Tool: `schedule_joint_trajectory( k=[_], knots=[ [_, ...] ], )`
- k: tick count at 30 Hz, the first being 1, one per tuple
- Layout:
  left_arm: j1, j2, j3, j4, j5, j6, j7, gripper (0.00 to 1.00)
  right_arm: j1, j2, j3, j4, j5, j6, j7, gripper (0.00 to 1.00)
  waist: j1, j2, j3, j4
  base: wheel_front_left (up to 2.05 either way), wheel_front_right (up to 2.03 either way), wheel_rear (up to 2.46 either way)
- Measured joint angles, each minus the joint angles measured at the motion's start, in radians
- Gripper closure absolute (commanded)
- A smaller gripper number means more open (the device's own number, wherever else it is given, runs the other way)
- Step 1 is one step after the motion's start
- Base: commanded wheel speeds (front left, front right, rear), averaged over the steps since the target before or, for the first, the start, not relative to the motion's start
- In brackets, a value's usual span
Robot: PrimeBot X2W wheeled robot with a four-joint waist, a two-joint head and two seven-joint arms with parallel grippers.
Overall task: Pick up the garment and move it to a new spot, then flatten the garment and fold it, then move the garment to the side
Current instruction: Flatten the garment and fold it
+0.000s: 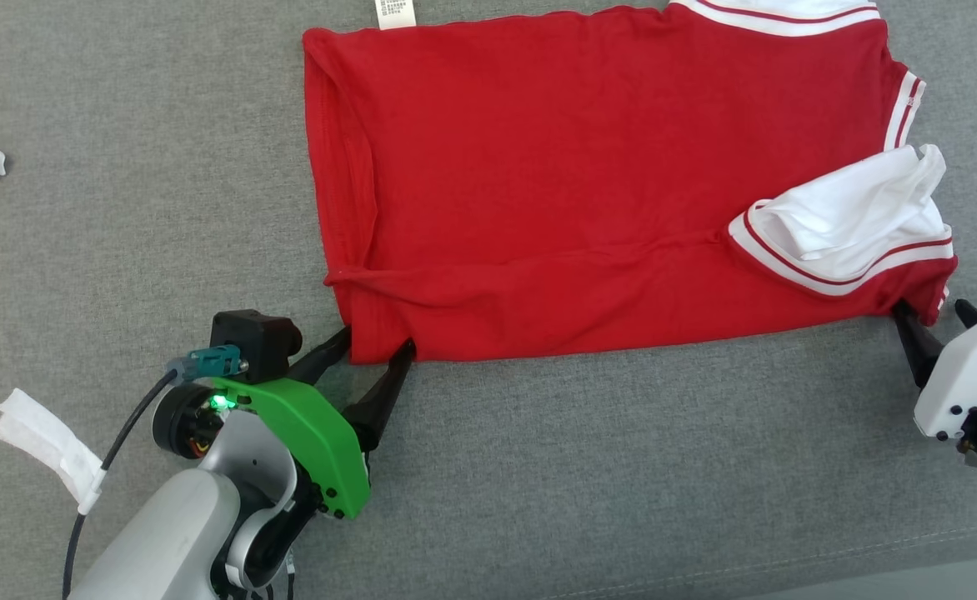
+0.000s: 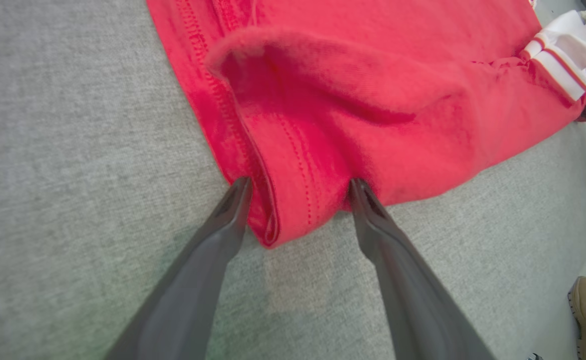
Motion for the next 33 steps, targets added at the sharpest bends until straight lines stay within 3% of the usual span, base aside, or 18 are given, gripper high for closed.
schedule_joint_trajectory(
  k=[1, 2, 3, 4, 5, 9, 13, 20, 26, 27, 28, 29, 30, 33],
  knots=[
    [-0.002, -0.001, -0.001, 0.003, -0.001, -0.004, 0.001, 0.08, -0.004, -0.001, 0.008, 0.008, 0.0, 0.0, 0.0, 0.0, 0.0, 0.0, 0.001, 0.001, 0.0, 0.0, 0.0],
    [-0.004, -0.001, -0.001, 0.005, -0.001, -0.005, 0.001, 0.63, -0.007, -0.001, 0.012, 0.012, 0.001, 0.0, 0.001, 0.0, 0.0, 0.0, 0.001, 0.002, 0.0, 0.0, 0.0],
    [-0.007, -0.001, -0.001, 0.008, 0.0, -0.005, -0.004, 1.0, -0.012, -0.002, 0.021, 0.022, 0.007, 0.0, 0.005, 0.16, 0.0, 0.0, 0.002, 0.002, 0.0, 0.0, 0.0],
    [-0.011, 0.0, -0.004, 0.011, 0.0, -0.012, -0.002, 1.0, -0.015, -0.004, 0.03, 0.031, 0.011, 0.0, 0.006, 0.68, 0.0, 0.0, 0.002, 0.002, 0.0, 0.0, 0.0],
    [-0.012, 0.002, -0.006, 0.011, -0.002, -0.019, 0.003, 1.0, -0.018, -0.011, 0.038, 0.038, 0.016, 0.0, 0.006, 1.0, 0.0, 0.0, 0.001, 0.002, 0.0, 0.0, 0.0],
    [0.008, 0.013, -0.006, -0.004, -0.038, -0.043, 0.018, 1.0, -0.03, -0.032, 0.053, 0.063, 0.08, 0.001, -0.001, 1.0, 0.0, 0.0, -0.013, 0.004, 0.0, 0.0, 0.0],
    [0.063, 0.052, 0.002, -0.065, -0.082, -0.059, 0.037, 1.0, -0.004, -0.112, 0.01, 0.055, 0.177, 0.001, 0.023, 1.0, 0.0, 0.0, -0.038, 0.012, 0.0, 0.0, 0.0],
    [0.201, 0.124, -0.007, -0.205, -0.128, -0.063, 0.06, 1.0, 0.128, -0.253, -0.093, -0.049, 0.331, 0.001, 0.189, 1.0, 0.0, 0.0, -0.075, 0.032, 0.0, 0.0, 0.0],
    [0.309, 0.108, -0.039, -0.253, -0.151, -0.036, 0.045, 1.0, 0.246, -0.222, -0.131, -0.111, 0.36, 0.001, 0.287, 1.0, 0.0, 0.0, -0.072, 0.04, 0.0, 0.0, 0.0],
    [0.316, 0.102, -0.045, -0.248, -0.15, -0.032, 0.044, 1.0, 0.257, -0.21, -0.125, -0.118, 0.353, 0.001, 0.288, 0.94, 0.0001, 0.0, -0.069, 0.041, 0.0, 0.0, 0.0],
    [0.317, 0.097, -0.052, -0.241, -0.144, -0.029, 0.036, 0.68, 0.263, -0.197, -0.119, -0.122, 0.342, 0.001, 0.282, 0.58, 0.0, 0.0, -0.066, 0.041, 0.0, 0.0, 0.0],
    [0.317, 0.089, -0.054, -0.236, -0.138, -0.022, 0.029, 0.0, 0.267, -0.189, -0.117, -0.122, 0.329, 0.001, 0.277, 0.09, 0.0001, 0.0, -0.064, 0.041, 0.0, 0.0, 0.0],
    [0.318, 0.078, -0.056, -0.23, -0.137, -0.015, 0.021, 0.0, 0.272, -0.183, -0.116, -0.122, 0.317, 0.001, 0.277, 0.0, 0.0, 0.0, -0.062, 0.042, 0.0, 0.0, 0.0],
    [0.328, 0.076, -0.068, -0.226, -0.122, -0.007, 0.018, 0.0, 0.282, -0.178, -0.13, -0.127, 0.288, 0.001, 0.274, 0.0, 0.0, 0.0, -0.066, 0.041, 0.0, 0.0, 0.0]
  ],
)
